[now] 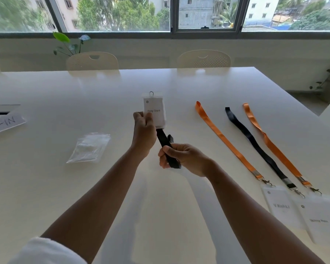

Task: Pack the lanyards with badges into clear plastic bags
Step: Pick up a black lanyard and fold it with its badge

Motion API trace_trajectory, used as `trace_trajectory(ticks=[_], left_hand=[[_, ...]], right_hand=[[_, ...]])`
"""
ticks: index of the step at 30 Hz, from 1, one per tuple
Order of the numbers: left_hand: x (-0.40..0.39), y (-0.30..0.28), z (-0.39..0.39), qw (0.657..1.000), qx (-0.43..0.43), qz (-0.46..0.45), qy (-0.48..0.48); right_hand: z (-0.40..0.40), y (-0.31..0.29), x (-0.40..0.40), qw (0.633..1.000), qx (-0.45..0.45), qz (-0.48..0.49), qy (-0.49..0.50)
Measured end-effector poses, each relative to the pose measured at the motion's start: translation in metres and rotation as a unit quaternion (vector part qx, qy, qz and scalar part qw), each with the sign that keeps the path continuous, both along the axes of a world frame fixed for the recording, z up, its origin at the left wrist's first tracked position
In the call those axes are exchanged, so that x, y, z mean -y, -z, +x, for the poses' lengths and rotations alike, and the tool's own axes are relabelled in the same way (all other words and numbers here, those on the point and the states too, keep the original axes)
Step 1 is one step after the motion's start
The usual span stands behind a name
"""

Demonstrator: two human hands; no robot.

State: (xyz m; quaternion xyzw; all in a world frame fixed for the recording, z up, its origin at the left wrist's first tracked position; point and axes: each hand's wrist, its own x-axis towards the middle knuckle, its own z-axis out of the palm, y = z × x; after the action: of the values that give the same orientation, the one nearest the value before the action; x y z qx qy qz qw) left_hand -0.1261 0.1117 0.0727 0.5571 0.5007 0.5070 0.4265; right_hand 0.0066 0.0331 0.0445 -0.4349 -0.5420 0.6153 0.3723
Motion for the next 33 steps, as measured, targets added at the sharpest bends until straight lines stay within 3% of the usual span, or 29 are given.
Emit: trace_trajectory(ticks=[6,10,18,27,33], left_hand=[[0.004,0.021,-0.009,0.993,-0.106,0.038,0.03],[0.01,0.04,-0.011,0.977,-0.196,0.069,0.054],[0.015,0.051,-0.014,0.944,-0.285,0.096,0.134],[0.013,0.055,-0.026,0.942,-0.262,0.053,0.201],[0.013,0.052,-0.026,0.961,-0.136,0.012,0.241]], right_hand=[[0.013,-0.012,-0.007,0.989,-0.145,0.016,0.02],[0.024,-0.019,-0.016,0.968,-0.232,0.026,0.088],[0.031,-0.02,-0.033,0.939,-0.242,0.018,0.245],[0.043,-0.016,-0.049,0.932,-0.178,0.019,0.316],[0.038,0.009,-0.053,0.934,-0.16,-0.036,0.318]])
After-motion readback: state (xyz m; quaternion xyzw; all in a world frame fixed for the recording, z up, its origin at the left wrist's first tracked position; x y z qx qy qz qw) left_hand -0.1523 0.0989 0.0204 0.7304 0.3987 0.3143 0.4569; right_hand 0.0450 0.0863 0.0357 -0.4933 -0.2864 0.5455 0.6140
